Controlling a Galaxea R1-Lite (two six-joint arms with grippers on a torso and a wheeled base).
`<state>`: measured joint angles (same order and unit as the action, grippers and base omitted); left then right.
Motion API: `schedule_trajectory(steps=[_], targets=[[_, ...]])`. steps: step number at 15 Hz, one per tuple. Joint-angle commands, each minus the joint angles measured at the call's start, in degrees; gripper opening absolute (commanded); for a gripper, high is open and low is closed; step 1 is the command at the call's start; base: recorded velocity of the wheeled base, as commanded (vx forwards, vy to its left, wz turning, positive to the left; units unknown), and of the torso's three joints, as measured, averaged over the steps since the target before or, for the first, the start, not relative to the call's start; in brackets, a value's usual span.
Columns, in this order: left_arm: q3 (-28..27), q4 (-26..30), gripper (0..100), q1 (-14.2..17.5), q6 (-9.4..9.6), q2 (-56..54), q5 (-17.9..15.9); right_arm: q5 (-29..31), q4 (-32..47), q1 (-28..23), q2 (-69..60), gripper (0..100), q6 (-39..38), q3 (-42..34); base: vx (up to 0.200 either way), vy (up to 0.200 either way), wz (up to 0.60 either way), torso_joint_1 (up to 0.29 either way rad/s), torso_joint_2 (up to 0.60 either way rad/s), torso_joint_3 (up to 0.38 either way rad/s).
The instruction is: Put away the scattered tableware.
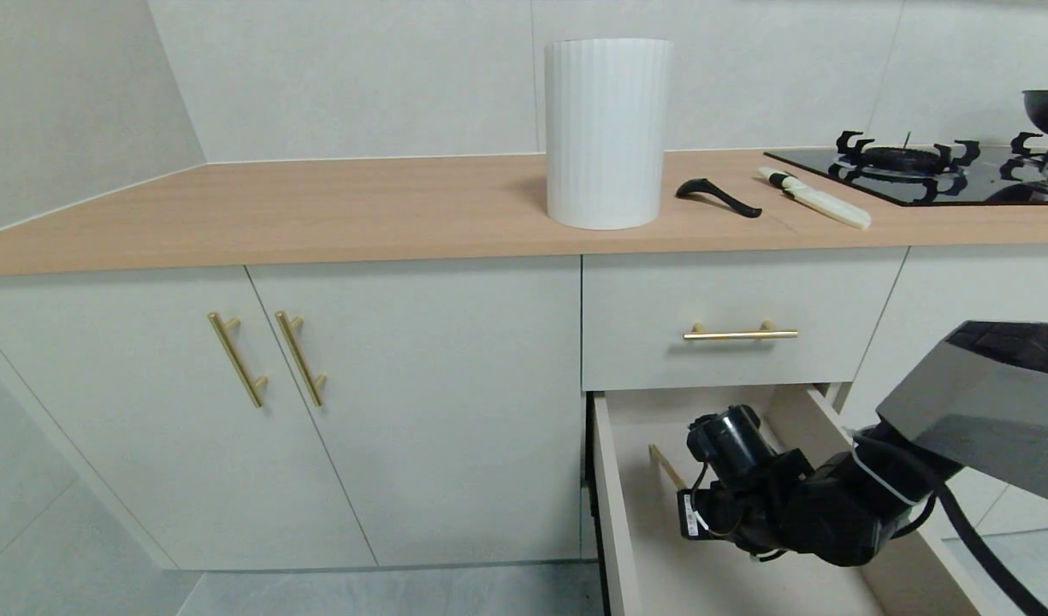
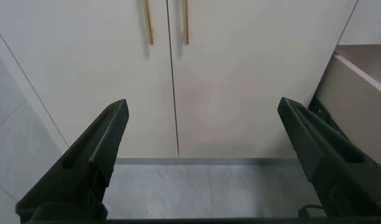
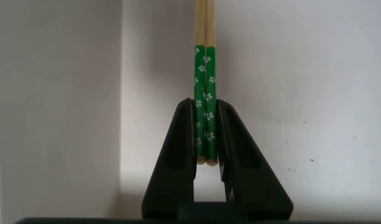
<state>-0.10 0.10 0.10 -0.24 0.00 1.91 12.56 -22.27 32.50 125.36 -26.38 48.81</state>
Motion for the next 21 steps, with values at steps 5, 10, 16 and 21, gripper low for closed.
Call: schedule_trajectory(steps=[5, 10, 16, 21], targets=[[0.01, -0.01, 100, 0.08, -0.02, 0.09, 0.02, -0.25, 0.04, 1.95, 5.25, 0, 0.01, -1.35, 0.000, 0.000, 0.00, 0.000, 0.00, 0.000], [0.01, -0.01, 100, 0.08, -0.02, 0.00, 0.02, -0.78, -0.05, 2.04, 8.68, 0, 0.01, -1.09, 0.000, 0.000, 0.00, 0.000, 0.00, 0.000], [0.01, -0.01, 100, -0.01, -0.02, 0.09, 0.02, -0.78, 0.39, 2.04, 8.77, 0, 0.72, -0.56, 0.000, 0.000, 0.00, 0.000, 0.00, 0.000], [0.01, -0.01, 100, -0.01, -0.02, 0.09, 0.02, -0.69, 0.30, 2.04, 9.03, 0, 0.89, -0.73, 0.000, 0.000, 0.00, 0.000, 0.00, 0.000]])
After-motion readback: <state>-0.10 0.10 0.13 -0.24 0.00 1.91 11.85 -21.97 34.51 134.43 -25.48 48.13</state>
